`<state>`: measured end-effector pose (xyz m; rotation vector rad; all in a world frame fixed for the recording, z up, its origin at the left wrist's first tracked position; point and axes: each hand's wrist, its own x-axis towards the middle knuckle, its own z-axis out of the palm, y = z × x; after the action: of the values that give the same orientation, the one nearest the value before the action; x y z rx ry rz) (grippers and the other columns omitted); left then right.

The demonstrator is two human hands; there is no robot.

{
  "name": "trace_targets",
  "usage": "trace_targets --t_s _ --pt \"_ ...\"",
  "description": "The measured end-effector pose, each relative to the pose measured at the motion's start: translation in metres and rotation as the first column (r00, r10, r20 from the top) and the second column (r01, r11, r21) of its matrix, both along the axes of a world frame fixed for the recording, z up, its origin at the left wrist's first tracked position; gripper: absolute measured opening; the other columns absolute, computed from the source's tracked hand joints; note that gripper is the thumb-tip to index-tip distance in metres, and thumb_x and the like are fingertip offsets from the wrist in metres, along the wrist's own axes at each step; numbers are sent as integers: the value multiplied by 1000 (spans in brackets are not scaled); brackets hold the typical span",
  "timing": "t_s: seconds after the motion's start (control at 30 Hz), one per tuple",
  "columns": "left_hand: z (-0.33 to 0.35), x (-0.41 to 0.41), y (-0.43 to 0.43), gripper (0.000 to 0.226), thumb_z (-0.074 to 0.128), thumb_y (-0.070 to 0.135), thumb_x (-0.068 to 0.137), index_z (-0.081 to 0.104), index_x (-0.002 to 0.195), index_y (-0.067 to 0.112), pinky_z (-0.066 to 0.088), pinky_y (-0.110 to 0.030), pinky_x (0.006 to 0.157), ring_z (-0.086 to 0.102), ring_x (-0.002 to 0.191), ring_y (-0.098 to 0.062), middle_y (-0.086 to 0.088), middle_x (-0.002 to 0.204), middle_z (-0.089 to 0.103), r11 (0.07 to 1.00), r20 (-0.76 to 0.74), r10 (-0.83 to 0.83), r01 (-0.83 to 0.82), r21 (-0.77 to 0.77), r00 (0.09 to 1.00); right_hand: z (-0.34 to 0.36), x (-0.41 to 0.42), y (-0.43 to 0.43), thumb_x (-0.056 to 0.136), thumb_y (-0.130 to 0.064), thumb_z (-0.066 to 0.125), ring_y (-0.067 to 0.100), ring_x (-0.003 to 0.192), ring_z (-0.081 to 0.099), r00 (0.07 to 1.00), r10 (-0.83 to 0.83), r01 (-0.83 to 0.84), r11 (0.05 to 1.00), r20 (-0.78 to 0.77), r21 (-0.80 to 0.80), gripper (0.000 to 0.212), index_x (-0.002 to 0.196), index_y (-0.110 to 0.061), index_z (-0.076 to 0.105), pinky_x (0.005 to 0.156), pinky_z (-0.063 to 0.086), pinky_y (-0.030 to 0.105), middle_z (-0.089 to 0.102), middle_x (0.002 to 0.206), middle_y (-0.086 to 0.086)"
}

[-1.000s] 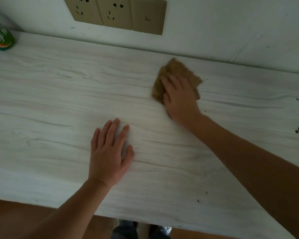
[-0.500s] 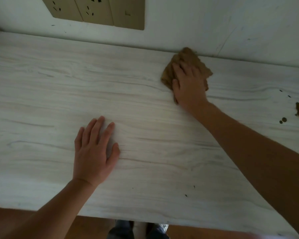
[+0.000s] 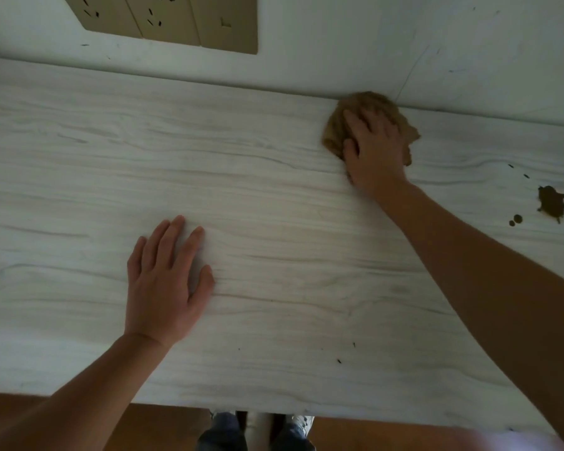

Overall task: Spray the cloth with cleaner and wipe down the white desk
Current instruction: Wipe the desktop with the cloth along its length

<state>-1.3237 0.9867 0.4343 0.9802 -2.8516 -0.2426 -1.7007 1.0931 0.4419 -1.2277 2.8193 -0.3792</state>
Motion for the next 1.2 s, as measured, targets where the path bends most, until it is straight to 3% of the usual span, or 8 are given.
trace_targets --t_s 0.13,0.3,0.47,0.57,0.63,0.87,1.03,1.2 --pt "-1 0 0 63 40 45 96 49 151 15 19 -53 126 31 153 -35 -14 163 38 1000 -4 3 -3 3 1000 -6 81 29 92 -33 44 43 140 39 965 263 -263 964 -5 -27 56 146 -19 51 116 27 59 48 149 16" --pt "-1 0 0 63 40 45 96 49 151 15 20 -54 125 31 152 -35 -15 162 39 1000 -3 6 -6 4 1000 -3 102 63 102 -33 43 29 148 32 869 493 -494 870 31 12 49 149 -22 47 122 22 47 41 157 6" --pt "0 0 0 63 39 44 97 48 151 15 19 -54 126 30 153 -35 -14 162 38 1000 -19 3 -3 13 1000 -6 -1 22 96 -35 40 42 137 43 980 195 -196 981 -29 -14 55 146 -13 50 116 29 55 48 148 20" --pt "-1 0 0 62 40 44 97 48 151 16 19 -54 126 29 153 -34 -13 163 37 1000 -13 0 0 9 1000 -3 -30 3 101 -32 38 37 144 32 994 -90 91 996 56 -3 54 152 -16 39 121 19 43 35 158 15" --pt "-1 0 -1 62 40 44 97 48 151 15 18 -53 126 29 153 -34 -13 163 37 1000 -15 1 -1 7 1000 -4 -18 -6 102 -30 36 36 146 28 991 -125 124 992 40 26 54 154 -14 35 122 16 42 31 160 16" --pt "0 -1 1 63 39 45 97 49 151 15 18 -54 126 30 153 -35 -14 163 38 1000 -21 6 -6 7 1000 -8 115 50 92 -33 43 39 144 35 982 177 -174 984 64 -40 60 149 -14 47 119 24 55 44 153 16" --pt "1 0 1 63 38 45 97 47 152 16 17 -52 126 29 153 -34 -14 163 37 1000 1 12 -12 2 1000 2 220 122 101 -33 44 28 154 16 852 511 -517 856 116 23 57 156 -22 35 124 15 52 28 164 6" --pt "1 -1 1 63 38 45 97 48 152 16 19 -53 126 30 153 -34 -14 163 38 1000 -7 9 -9 1 1000 -7 158 106 99 -32 47 31 147 34 799 598 -601 798 64 51 54 151 -19 44 121 25 49 40 157 9"
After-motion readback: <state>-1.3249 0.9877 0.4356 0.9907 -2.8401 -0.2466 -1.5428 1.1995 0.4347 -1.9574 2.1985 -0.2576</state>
